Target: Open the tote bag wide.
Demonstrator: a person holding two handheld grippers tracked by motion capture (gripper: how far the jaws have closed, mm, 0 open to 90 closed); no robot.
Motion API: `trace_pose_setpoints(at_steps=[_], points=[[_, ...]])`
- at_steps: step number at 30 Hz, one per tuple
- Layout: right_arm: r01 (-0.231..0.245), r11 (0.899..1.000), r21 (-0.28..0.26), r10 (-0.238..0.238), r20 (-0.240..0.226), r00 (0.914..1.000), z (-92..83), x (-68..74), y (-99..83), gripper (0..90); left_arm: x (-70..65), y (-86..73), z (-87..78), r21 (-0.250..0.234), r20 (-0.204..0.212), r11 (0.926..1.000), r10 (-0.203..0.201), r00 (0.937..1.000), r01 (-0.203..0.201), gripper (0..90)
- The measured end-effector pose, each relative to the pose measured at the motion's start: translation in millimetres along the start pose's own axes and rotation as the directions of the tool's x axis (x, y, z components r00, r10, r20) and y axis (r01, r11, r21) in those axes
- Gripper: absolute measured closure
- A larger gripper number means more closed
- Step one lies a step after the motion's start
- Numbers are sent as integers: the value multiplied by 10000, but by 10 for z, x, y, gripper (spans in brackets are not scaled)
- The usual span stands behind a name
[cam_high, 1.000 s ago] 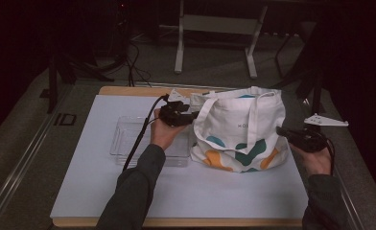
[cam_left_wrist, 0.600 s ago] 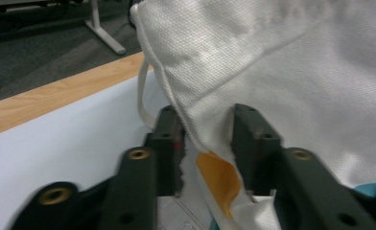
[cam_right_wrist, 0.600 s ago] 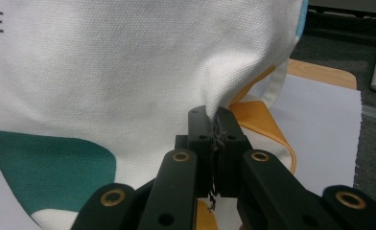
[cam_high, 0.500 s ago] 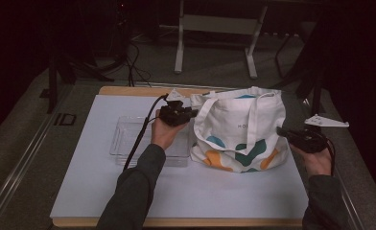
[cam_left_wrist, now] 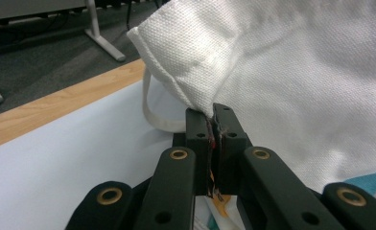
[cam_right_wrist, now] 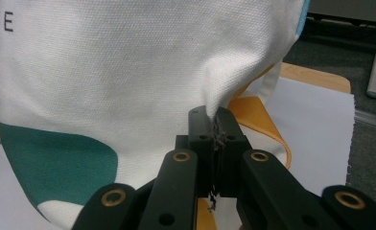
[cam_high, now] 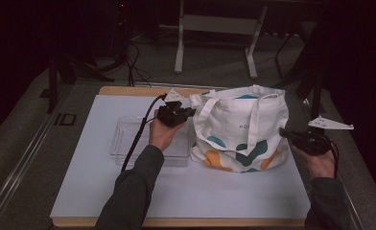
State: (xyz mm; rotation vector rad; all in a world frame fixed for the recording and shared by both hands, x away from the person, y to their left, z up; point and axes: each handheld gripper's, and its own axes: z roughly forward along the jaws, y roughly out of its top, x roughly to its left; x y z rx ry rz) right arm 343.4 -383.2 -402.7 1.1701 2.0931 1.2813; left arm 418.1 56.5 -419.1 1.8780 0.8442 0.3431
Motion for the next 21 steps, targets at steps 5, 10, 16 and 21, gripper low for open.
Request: trace_pose_setpoints(at_steps=[5,10,16,21], points=[[73,9999,-84,-72,52,10000,-56,10,-12,886,-16,12,-55,-18,-27,10000,60,10000,-60,874],[196,9995,-235,-195,66,9998,-144,25,-35,887,-35,-2,-153,-95,27,10000,25,10000,-25,875],[287,9991,-310,-285,95,9995,-213,58,-58,888,-82,6,-232,-189,119,9997,128,9998,-125,876],[401,9985,-366,-397,103,9992,-279,80,-60,890,-118,21,-296,-242,151,9995,212,9997,-208,876]])
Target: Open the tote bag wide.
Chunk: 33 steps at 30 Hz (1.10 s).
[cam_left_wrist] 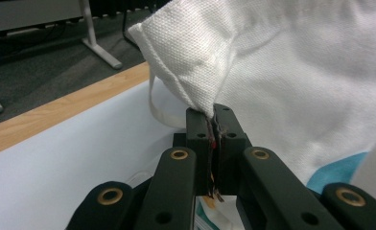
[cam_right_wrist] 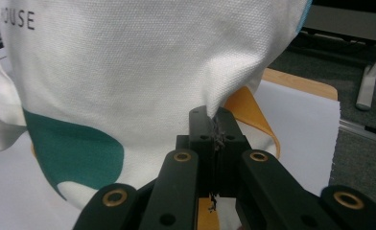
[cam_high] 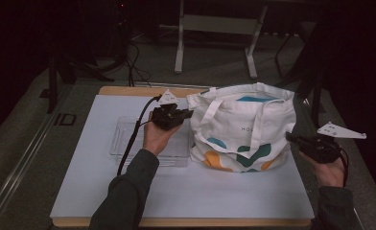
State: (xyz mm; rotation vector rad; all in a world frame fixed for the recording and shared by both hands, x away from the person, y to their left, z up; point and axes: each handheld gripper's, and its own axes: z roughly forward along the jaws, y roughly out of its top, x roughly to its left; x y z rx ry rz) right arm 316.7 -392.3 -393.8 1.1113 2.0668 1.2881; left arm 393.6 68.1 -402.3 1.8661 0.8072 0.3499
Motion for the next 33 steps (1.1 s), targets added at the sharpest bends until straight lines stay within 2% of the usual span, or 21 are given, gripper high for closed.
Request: trace_pose_setpoints(at_steps=[14,21,23,33], points=[[95,9994,-338,-97,-60,9999,-147,56,-88,891,-131,5,-128,-193,458,9996,192,9988,-183,876],[62,9983,-587,-75,-211,9997,-263,45,-179,892,-95,-22,-202,-332,655,9994,120,9978,-99,877],[-1,9979,-646,-17,-280,9996,-293,43,-210,892,-87,-27,-213,-331,699,9994,79,9975,-56,877],[12,9988,-480,-32,-407,9992,-285,71,-316,893,-172,-76,-202,-58,957,9994,347,9948,-343,876]])
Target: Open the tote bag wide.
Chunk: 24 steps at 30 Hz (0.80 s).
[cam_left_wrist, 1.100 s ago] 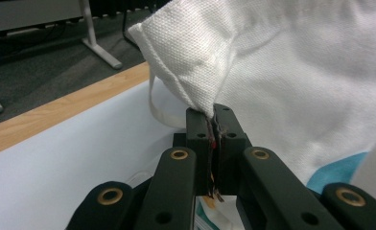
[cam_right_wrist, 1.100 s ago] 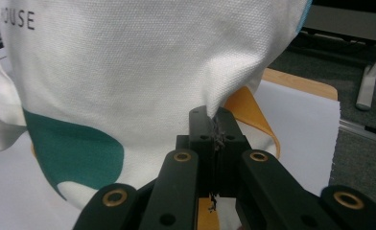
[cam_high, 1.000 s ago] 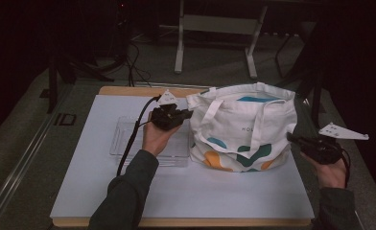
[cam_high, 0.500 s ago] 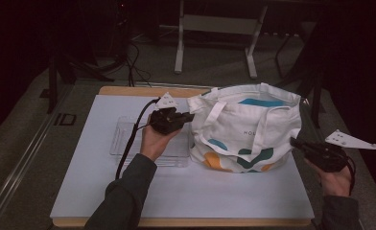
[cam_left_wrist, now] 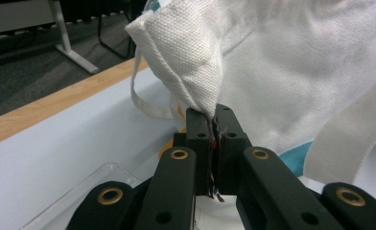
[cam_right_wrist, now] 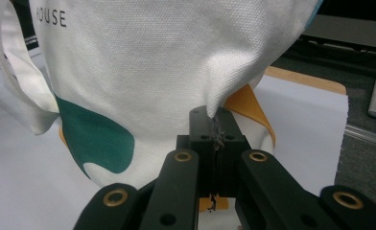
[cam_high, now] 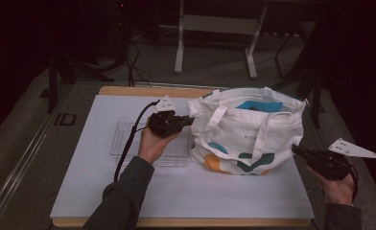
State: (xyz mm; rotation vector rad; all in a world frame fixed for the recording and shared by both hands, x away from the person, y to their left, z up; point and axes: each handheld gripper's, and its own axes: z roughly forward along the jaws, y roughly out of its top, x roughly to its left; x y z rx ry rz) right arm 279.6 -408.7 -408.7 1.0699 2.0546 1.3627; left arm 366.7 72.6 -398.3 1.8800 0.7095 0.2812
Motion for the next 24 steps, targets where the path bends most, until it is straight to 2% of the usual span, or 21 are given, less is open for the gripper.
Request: trace_pose_setpoints(at_steps=[6,13,20,22,24], points=[[287,9994,171,-288,52,9996,-30,44,-40,893,-63,-36,-46,-30,201,9999,99,9997,-99,876],[232,9996,-159,-233,-75,9997,-97,29,-35,892,-82,22,-123,-303,222,9995,57,9997,-50,877],[351,9981,-499,-343,183,9992,-147,39,33,895,-97,98,-161,-497,92,9987,73,9999,-69,879],[333,9974,-637,-317,266,9991,-166,41,42,896,-108,123,-190,-692,175,9976,88,9998,-76,879],[376,9972,-642,-357,302,9989,-172,44,43,896,-108,123,-190,-692,175,9976,88,9998,-76,880]])
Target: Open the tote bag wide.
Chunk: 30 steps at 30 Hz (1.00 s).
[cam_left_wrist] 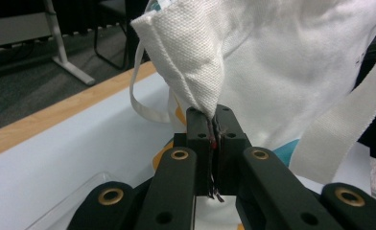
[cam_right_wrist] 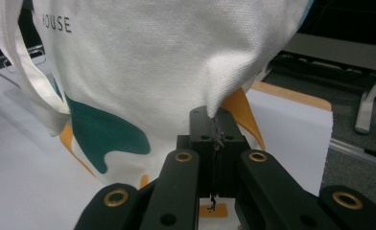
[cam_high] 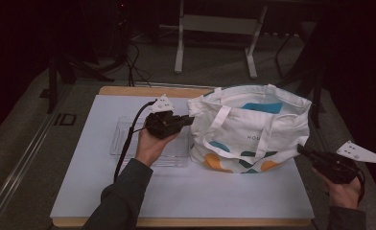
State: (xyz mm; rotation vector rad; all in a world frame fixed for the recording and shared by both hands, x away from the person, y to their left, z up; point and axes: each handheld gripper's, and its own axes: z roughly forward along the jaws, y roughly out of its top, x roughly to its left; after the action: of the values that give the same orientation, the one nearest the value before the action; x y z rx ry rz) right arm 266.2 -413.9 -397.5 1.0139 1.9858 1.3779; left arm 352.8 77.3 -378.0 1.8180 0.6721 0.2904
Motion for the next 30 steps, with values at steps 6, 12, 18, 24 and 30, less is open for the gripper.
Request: trace_pose_setpoints(at_steps=[6,12,18,24,30], points=[[88,10000,-36,-88,20,10000,-44,23,-48,895,-107,16,-31,-91,185,9994,339,9993,-337,879],[210,9997,93,-211,76,9997,-71,49,-112,894,-171,-19,-31,-1,174,9982,595,9981,-595,877],[447,9983,379,-456,236,9987,-46,92,-167,893,-228,-87,3,188,196,9972,716,9972,-720,875],[716,9918,1055,-779,571,9953,35,129,-257,891,-288,-151,66,571,86,9933,1004,9949,-1007,874],[454,9891,1402,-551,667,9963,130,109,-366,891,-283,-262,150,974,-63,9907,961,9954,-950,873]])
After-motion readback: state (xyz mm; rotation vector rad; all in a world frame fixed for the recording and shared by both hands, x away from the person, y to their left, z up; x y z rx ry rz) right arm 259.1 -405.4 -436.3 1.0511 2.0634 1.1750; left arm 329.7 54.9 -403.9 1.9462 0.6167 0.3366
